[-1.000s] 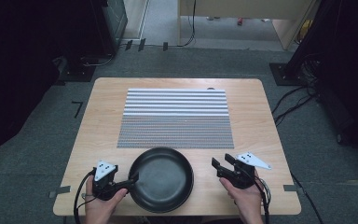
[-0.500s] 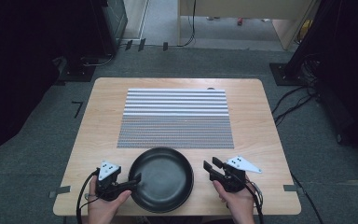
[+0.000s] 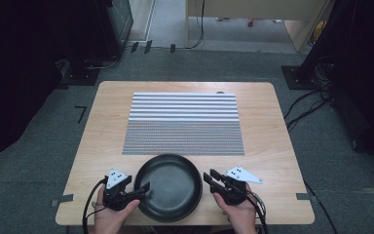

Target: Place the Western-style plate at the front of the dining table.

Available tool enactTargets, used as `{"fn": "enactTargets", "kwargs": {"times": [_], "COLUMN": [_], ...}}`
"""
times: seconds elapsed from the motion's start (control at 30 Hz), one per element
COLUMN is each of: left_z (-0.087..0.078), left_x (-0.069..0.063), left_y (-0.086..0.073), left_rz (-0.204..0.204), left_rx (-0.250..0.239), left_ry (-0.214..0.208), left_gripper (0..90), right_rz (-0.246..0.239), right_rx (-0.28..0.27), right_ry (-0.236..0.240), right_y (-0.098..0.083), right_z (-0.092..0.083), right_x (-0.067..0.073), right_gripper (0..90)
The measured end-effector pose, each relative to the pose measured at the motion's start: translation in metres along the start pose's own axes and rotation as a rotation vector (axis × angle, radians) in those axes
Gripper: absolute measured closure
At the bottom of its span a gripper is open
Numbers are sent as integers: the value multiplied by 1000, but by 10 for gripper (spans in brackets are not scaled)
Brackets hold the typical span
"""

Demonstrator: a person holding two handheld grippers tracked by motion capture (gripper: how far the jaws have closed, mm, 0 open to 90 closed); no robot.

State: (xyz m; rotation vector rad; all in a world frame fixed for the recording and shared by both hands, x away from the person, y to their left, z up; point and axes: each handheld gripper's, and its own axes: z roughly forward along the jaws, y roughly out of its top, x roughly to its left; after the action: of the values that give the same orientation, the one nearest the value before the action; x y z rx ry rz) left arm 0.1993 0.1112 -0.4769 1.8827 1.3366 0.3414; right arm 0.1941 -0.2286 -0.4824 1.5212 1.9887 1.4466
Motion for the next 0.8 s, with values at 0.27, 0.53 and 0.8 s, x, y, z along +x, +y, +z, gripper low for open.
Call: {"fn": "enactTargets", "kwargs": {"times": [0.27,0.53,0.8], "left_z": [1,2,3], "left_x": [-2,2,3], "left_y": [-1,-3,-3], "left_rz": [15,4,5], "left_rx": [17,36,39], "left_ry": [-13,-17,-15], "left_gripper": [376,442,479], "right_rz": [46,74,101], "right_rx": [19,41,43], "right_ry": [74,83,86], "right_y": [-3,-5,-5], "right_z": [6,10,12], "right_x": [2,2,-2], "right_gripper": [720,809,824]}}
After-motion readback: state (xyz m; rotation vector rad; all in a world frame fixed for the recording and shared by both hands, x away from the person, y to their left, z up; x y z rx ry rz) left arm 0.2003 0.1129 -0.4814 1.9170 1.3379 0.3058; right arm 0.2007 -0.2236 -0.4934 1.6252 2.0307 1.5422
